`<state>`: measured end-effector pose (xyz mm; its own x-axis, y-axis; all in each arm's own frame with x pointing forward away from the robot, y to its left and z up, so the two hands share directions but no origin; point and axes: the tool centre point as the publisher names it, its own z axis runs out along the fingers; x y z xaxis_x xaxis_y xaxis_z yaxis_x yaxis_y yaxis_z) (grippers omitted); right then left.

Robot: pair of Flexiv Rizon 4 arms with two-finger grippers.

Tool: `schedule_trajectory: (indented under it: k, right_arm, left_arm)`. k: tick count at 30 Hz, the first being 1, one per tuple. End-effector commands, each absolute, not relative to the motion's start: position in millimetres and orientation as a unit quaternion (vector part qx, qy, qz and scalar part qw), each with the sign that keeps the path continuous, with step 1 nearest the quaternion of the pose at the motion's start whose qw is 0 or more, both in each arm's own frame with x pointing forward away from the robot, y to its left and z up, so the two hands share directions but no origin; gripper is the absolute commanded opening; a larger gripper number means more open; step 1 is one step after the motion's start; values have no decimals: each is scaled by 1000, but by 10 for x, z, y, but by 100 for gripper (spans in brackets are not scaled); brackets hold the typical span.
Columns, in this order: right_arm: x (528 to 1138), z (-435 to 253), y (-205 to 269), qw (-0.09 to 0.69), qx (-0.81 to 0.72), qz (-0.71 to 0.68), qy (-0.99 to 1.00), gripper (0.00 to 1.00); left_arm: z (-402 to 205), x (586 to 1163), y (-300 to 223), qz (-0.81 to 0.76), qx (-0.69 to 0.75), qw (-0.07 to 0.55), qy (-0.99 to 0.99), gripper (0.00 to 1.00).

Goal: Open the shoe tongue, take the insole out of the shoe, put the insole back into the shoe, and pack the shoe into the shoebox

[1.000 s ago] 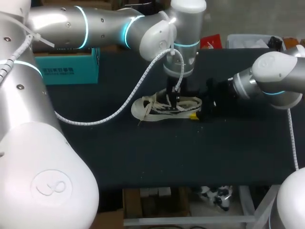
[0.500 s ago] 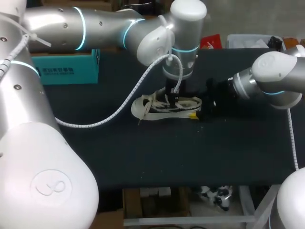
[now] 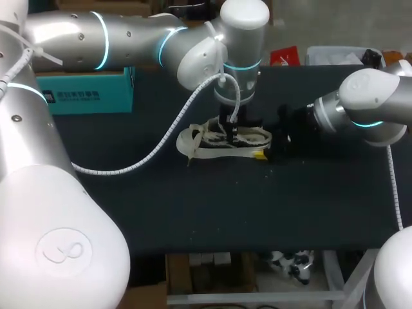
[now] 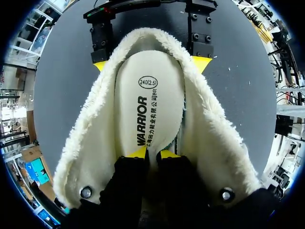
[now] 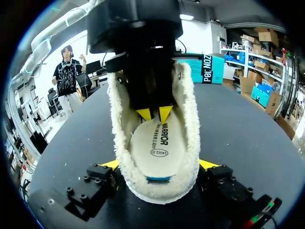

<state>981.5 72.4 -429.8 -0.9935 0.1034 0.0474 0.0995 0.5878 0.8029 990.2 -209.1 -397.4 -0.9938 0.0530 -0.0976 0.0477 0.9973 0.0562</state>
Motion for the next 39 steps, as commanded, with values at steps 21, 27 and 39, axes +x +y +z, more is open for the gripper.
schedule_trajectory:
  k: [21, 27, 39]
  right_arm:
    - [9788, -4336, 714, 1, 55, 451, 891, 0]
    - [9788, -4336, 714, 1, 55, 451, 891, 0]
    - [9788, -4336, 714, 1, 55, 451, 891, 0]
  left_arm:
    - [-3706, 9864, -2160, -99, 75, -5, 992, 0]
    - [-3573, 9817, -2253, -118, 72, -24, 990, 0]
    - [-3380, 9733, -2345, -153, 69, -39, 985, 0]
